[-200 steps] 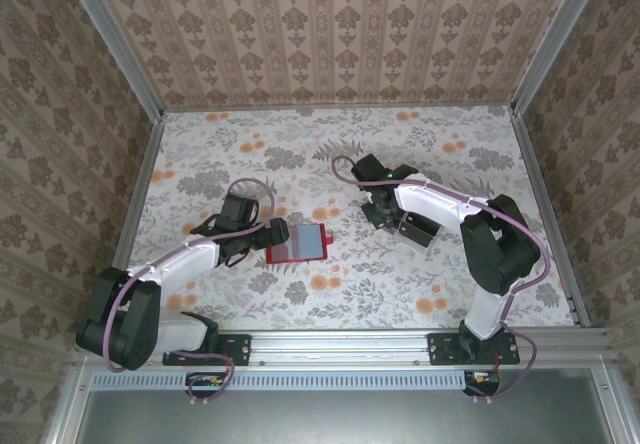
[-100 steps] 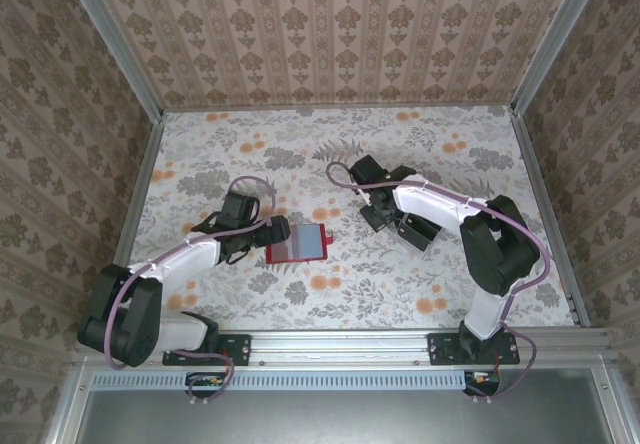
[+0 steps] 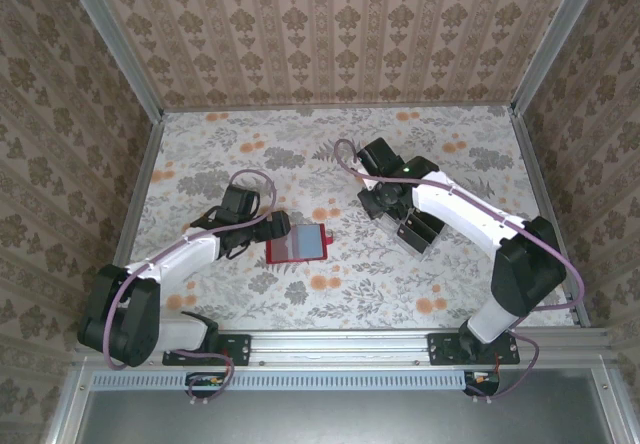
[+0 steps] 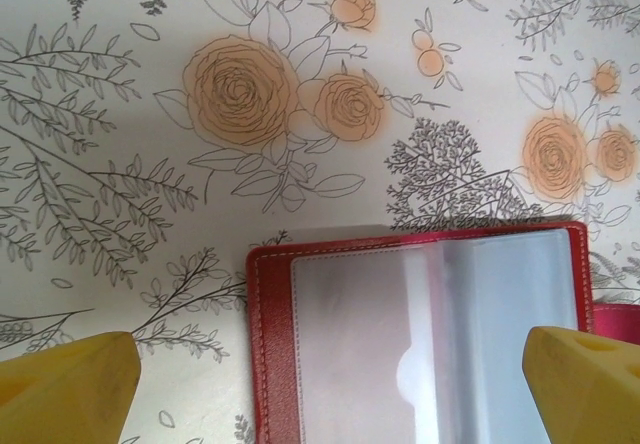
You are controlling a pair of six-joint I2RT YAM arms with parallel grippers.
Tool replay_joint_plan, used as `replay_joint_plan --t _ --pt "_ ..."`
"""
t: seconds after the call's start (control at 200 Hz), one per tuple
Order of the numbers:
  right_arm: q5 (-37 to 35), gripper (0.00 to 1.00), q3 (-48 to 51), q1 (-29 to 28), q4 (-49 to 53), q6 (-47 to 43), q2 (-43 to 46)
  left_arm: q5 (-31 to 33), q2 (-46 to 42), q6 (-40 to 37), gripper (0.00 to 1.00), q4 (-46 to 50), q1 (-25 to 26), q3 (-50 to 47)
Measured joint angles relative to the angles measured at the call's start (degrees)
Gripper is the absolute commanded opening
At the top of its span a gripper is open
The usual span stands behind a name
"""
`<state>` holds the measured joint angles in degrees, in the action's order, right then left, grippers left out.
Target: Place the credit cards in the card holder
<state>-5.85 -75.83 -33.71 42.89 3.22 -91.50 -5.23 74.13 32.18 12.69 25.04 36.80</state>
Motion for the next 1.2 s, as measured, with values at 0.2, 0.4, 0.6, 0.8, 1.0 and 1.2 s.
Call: replay_joint_plan --t 0.2,0.4,0.6,0.8,1.0,1.2 --pt "8.68 0.0 1.11 -4.87 -7.06 12.74 2.54 2.08 -0.85 -1.88 1.0 3.58 0.0 0.07" --pt "14.58 0.0 9.03 -9.55 -23.17 30.34 1.95 4.68 -3.63 -2.01 1.0 5.55 0.0 -0.98" --pt "14.71 0.0 10.03 -13.53 -33.4 40.61 -4.57 6.69 -6.54 -1.33 1.0 7.13 0.0 -3.58" --pt "14.64 0.0 10.23 -15.21 -38.86 45.07 -9.79 6.82 -6.64 -0.85 1.0 7.52 0.0 -4.61" --pt "13.31 0.0 13.46 -15.21 -40.79 46.47 -10.91 6.78 -6.56 -0.74 1.0 7.5 0.0 -4.68" --pt "11.87 0.0 16.85 -14.86 -41.46 46.47 -10.91 6.73 -5.27 -0.76 1.0 7.48 0.0 -4.68"
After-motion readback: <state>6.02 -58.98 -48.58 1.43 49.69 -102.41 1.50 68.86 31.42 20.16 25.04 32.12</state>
